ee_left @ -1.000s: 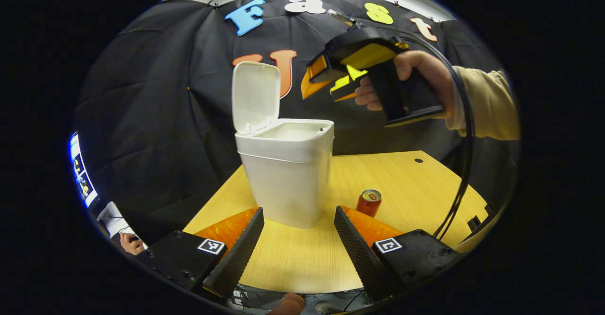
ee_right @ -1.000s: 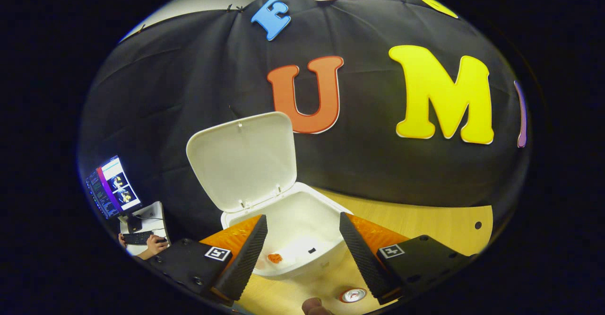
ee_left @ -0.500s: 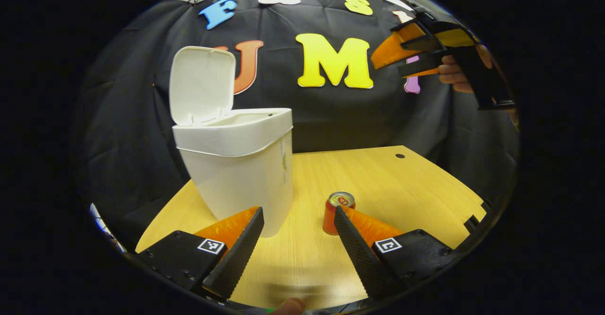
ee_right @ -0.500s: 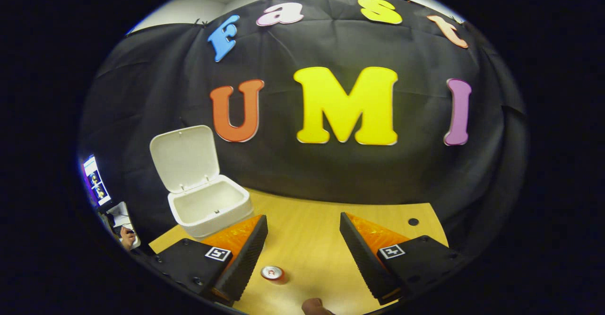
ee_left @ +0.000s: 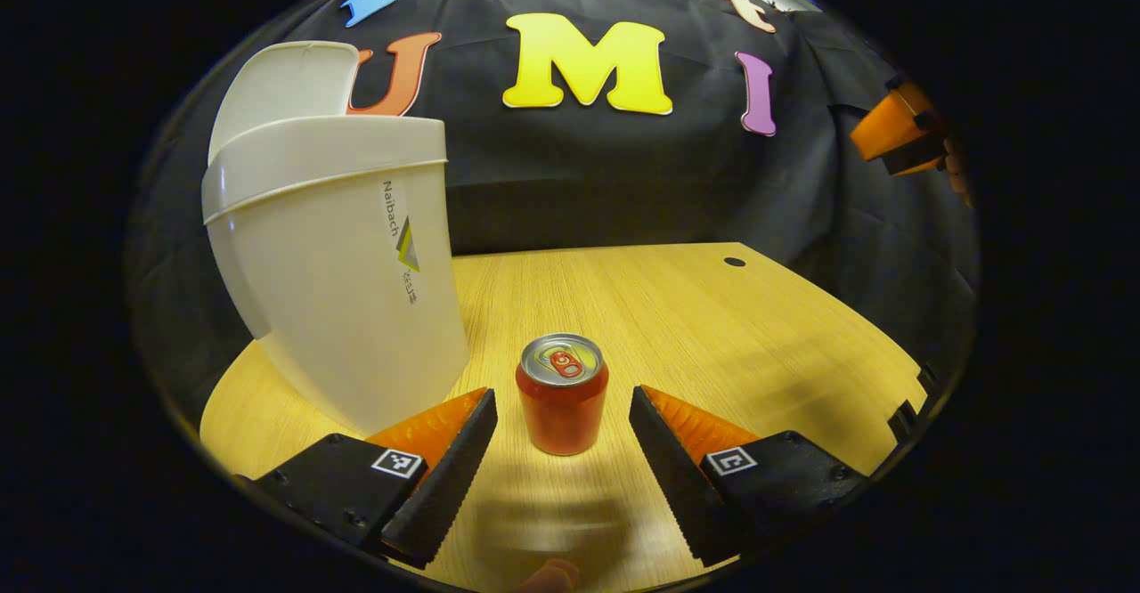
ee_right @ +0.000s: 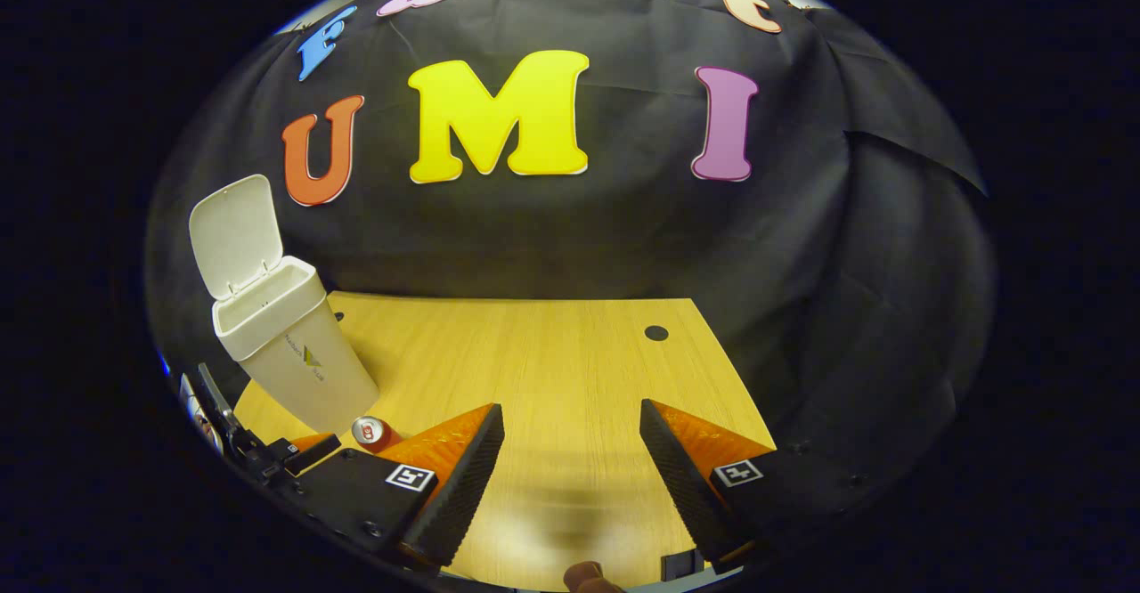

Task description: Press the lid of the desktop garbage bin to open it, pick up the crumpled paper on the desktop and throw it into the bin, then pick up the pop can on the desktop and drop it into the bin, and finally close the garbage bin lid.

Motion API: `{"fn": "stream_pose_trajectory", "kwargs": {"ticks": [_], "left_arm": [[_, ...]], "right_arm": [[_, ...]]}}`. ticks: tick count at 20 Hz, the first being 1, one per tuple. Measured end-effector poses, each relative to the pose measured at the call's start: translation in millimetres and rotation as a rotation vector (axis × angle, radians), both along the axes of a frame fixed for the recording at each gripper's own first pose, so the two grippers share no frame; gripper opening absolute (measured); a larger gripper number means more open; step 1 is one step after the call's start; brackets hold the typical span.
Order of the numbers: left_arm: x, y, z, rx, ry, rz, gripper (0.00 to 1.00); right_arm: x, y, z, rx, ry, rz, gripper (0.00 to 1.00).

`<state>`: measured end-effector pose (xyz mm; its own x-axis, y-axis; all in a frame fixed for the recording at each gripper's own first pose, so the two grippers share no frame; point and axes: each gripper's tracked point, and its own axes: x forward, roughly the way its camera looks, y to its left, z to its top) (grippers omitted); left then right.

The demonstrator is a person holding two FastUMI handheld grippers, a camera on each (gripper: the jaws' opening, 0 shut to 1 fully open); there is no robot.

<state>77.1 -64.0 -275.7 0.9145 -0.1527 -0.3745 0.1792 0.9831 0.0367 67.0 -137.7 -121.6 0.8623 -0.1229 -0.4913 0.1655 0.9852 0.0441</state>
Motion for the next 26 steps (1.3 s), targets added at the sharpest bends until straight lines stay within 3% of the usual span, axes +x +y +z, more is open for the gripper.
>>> {"fn": "stream_pose_trajectory", "kwargs": {"ticks": [9, 13, 15, 16, 17, 25, 26], "left_arm": [[37, 0, -37, -0.014, 0.070, 0.033, 0.99], [36, -3, -37, 0.007, 0.084, 0.004, 0.88], [32, -2, -35, 0.017, 0.092, 0.006, 0.87], [30, 0, -30, 0.026, 0.089, 0.012, 0.94], [25, 1, -23, 0.029, 0.085, 0.009, 0.87], [-9, 19, 100, 0.016, 0.020, 0.038, 0.86], [-12, 25, 115, 0.021, 0.021, 0.055, 0.87]], "right_arm": [[8, -2, -32, 0.001, 0.076, 0.011, 0.97], [3, 2, -40, -0.006, 0.109, 0.034, 0.98], [2, 3, -41, -0.001, 0.110, 0.037, 0.98], [1, 3, -41, 0.002, 0.108, 0.041, 0.98], [-2, 3, -42, 0.003, 0.109, 0.041, 0.98], [-31, -10, -55, 0.043, 0.112, 0.015, 0.94], [-34, -12, -55, 0.051, 0.108, 0.008, 0.98]]}}
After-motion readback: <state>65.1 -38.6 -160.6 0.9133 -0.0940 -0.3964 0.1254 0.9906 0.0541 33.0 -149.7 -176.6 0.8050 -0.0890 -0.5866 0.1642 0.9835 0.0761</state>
